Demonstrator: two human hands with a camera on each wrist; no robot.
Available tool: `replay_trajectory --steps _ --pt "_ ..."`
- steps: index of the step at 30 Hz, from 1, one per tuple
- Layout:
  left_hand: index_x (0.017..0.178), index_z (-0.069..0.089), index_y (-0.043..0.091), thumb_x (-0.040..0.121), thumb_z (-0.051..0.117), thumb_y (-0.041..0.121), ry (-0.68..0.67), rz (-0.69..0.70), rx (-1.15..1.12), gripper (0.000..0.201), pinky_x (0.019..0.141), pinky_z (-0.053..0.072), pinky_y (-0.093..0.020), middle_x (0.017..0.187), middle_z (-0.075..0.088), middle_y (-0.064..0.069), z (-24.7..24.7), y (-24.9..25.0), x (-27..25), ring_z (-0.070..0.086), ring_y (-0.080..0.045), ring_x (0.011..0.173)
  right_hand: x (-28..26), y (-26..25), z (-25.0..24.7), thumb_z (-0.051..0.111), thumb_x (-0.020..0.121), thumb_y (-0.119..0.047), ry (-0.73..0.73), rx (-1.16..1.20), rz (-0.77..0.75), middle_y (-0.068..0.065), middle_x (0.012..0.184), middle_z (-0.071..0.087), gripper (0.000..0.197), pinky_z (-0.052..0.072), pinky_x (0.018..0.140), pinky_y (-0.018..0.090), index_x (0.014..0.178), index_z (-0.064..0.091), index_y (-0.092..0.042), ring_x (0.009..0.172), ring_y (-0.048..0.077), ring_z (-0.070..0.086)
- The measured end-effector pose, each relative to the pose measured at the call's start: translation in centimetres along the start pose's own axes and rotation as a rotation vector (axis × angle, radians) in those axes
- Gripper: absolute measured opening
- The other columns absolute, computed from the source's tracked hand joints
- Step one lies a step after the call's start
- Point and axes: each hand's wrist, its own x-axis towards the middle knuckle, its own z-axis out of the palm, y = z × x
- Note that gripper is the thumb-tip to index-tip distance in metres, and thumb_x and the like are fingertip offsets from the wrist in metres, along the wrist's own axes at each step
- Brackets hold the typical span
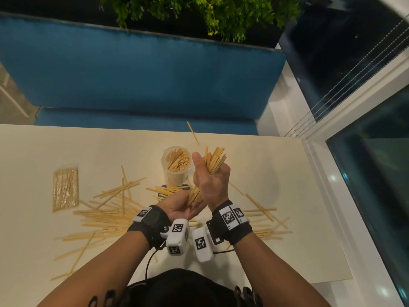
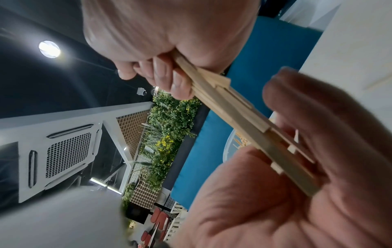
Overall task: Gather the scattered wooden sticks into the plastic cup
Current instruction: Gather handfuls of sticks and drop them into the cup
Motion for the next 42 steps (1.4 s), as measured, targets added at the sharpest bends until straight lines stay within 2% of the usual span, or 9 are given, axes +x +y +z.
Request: replay_trajectory --steps 10,17,21,25,31,33,36,40,42 --pt "0.089 0.072 -0.010 0.101 0.041 0.013 -0.032 0.044 0.030 0.040 0.067 0.063 -0.034 0.083 0.068 -0.019 0.0 0.8 -0.6 0.070 -0.027 0.072 0.1 -0.5 0.0 0.075 0.093 -0.027 -0.016 0.137 -0.015 0.007 0.057 0.049 0.040 0.043 0.054 0.029 0.079 0.054 0.003 0.047 0.023 0.046" --pt "0.089 0.075 -0.006 0.078 0.080 0.010 -0.081 0.149 0.072 0.019 0.057 0.060 -0.025 0.082 0.069 -0.016 0.5 1.1 -0.8 0.068 -0.021 0.063 0.0 0.2 0.2 0.071 0.096 -0.030 0.016 0.164 0.052 0.016 0.055 0.056 0.045 0.052 0.066 0.043 0.069 0.059 0.002 0.051 0.027 0.054" --pt "0.102 0.072 -0.005 0.071 0.089 0.009 -0.096 0.149 0.089 0.038 0.088 0.056 -0.030 0.090 0.070 -0.019 0.1 1.2 -0.7 0.070 -0.025 0.081 -0.3 0.7 0.1 0.074 0.092 -0.027 -0.002 0.197 0.112 0.015 0.056 0.056 0.031 0.051 0.060 0.037 0.106 0.060 -0.002 0.048 0.026 0.053" --pt "0.109 0.071 -0.002 0.096 0.059 0.021 -0.015 0.137 0.116 0.029 0.103 0.045 -0.035 0.100 0.068 -0.019 -0.3 1.4 -0.7 0.063 -0.026 0.097 -0.4 1.0 -0.1 0.077 0.090 -0.024 -0.019 0.173 0.118 0.015 0.055 0.058 0.031 0.054 0.064 0.041 0.089 0.063 0.003 0.048 0.026 0.055" --pt "0.114 0.073 0.008 0.093 0.065 0.028 0.007 0.252 0.070 0.030 0.075 0.059 -0.032 0.103 0.070 -0.013 0.2 1.3 -1.0 0.066 -0.023 0.091 -0.5 1.0 -0.5 0.076 0.091 -0.008 0.007 0.321 0.268 0.011 0.063 0.065 0.045 0.059 0.067 0.030 0.129 0.053 -0.009 0.059 0.025 0.064" --pt "0.123 0.068 0.007 0.099 0.061 0.029 -0.004 0.272 0.058 0.034 0.078 0.063 -0.038 0.112 0.070 -0.017 0.2 1.0 -0.9 0.072 -0.028 0.098 -0.5 1.1 -0.4 0.075 0.091 -0.007 0.005 0.316 0.328 0.009 0.061 0.065 0.039 0.060 0.067 0.032 0.125 0.055 -0.005 0.059 0.022 0.064" --pt "0.143 0.054 0.009 0.099 0.060 0.030 0.011 0.272 0.091 0.050 0.093 0.059 -0.043 0.132 0.065 -0.019 0.0 1.0 -0.7 0.068 -0.030 0.115 -0.6 1.3 -0.1 0.073 0.096 -0.031 -0.048 0.211 0.299 0.031 0.069 0.062 0.034 0.060 0.081 0.058 0.094 0.066 0.002 0.066 0.033 0.063" --pt "0.133 0.063 0.013 0.093 0.060 0.044 0.051 0.250 0.266 0.051 0.094 0.055 -0.042 0.118 0.070 -0.016 0.2 1.0 -0.8 0.071 -0.028 0.105 -1.0 0.9 -0.2 0.060 0.103 -0.037 -0.130 0.021 0.218 0.024 0.064 0.067 0.059 0.058 0.083 0.032 0.067 0.063 0.010 0.064 0.025 0.068" --pt "0.129 0.067 0.018 0.093 0.063 0.052 0.091 0.250 0.343 0.050 0.098 0.053 -0.042 0.118 0.069 -0.013 0.0 1.1 -0.8 0.066 -0.027 0.110 -1.1 1.8 -0.1 0.063 0.099 -0.045 -0.148 -0.058 0.191 0.018 0.064 0.068 0.060 0.058 0.084 0.036 0.066 0.064 0.004 0.067 0.027 0.070"
